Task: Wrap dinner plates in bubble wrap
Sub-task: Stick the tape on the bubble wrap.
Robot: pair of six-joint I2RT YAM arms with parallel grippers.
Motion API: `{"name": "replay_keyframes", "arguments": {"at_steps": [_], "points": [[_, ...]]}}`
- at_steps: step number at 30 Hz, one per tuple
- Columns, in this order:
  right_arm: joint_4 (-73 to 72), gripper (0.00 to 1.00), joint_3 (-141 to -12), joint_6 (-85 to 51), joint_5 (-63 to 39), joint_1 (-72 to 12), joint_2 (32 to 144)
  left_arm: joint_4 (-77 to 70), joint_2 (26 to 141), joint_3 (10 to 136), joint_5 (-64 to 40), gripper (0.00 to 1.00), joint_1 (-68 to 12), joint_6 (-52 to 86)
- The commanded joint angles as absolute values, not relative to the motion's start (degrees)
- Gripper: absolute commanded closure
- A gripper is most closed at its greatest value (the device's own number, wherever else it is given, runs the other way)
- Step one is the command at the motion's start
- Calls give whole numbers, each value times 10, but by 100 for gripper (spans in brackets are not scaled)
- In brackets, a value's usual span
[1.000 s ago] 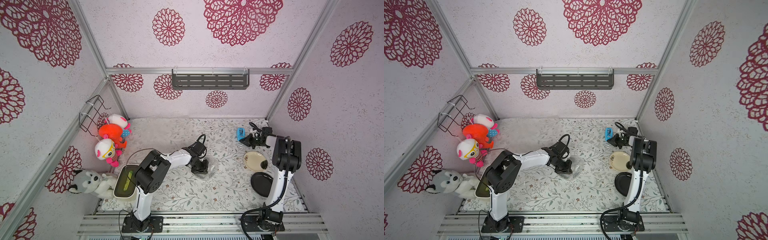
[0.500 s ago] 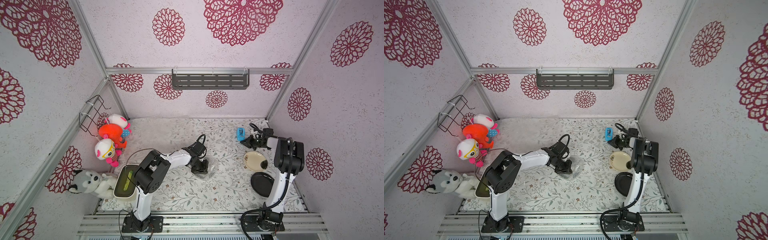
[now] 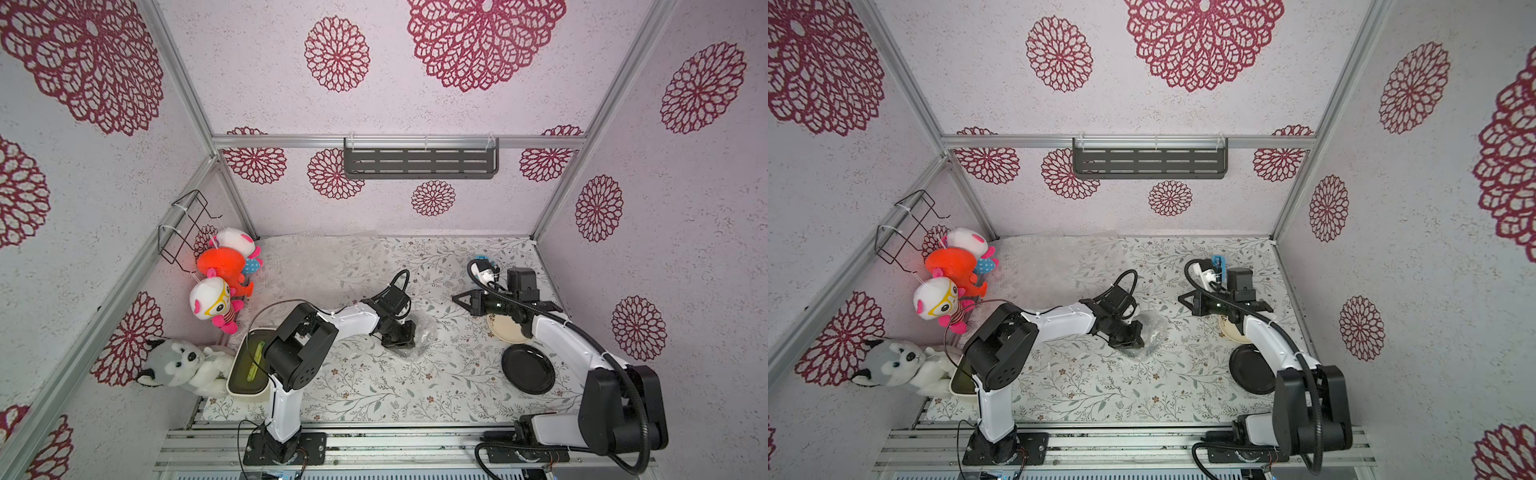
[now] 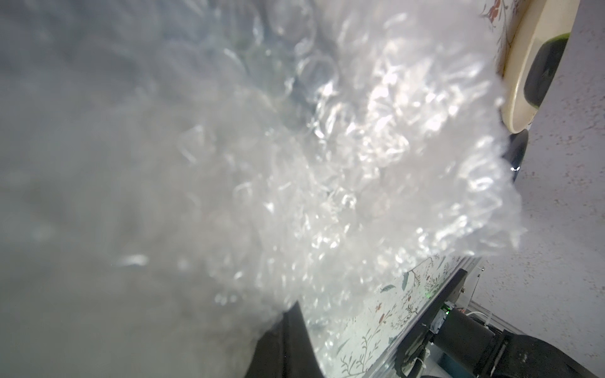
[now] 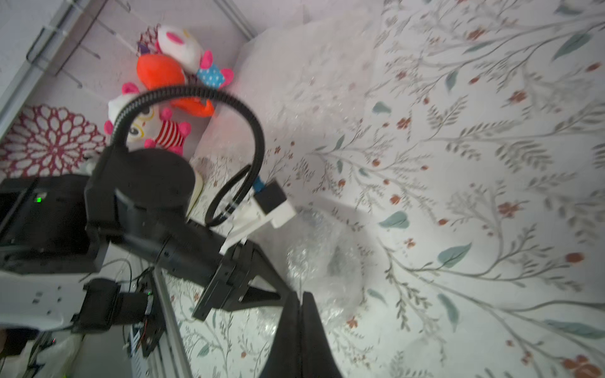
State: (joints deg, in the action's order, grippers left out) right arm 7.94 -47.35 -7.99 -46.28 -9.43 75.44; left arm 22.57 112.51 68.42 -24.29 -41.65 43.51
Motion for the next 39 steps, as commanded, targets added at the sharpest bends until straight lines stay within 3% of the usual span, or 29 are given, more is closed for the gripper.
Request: {"name": "replay_keyframes", "arguments": {"at_steps": [1,8,18,31,39], "points": [[116,100,-461,-49,-490,-125,716,259,1131,654,-211,100,-422,426],[128,100,-460,-36,-521,-175,731,233,1105,630,-206,100,-423,422],[89,100,-541,-24,-566,-216,884,202,1092,612,-216,100,-423,419],[192,100,-453,-64,-504,-227,662,192,1091,606,-224,100,-423,420],[125,100,-438,-61,-522,-229,709,183,1090,601,-228,100,-423,418]]}}
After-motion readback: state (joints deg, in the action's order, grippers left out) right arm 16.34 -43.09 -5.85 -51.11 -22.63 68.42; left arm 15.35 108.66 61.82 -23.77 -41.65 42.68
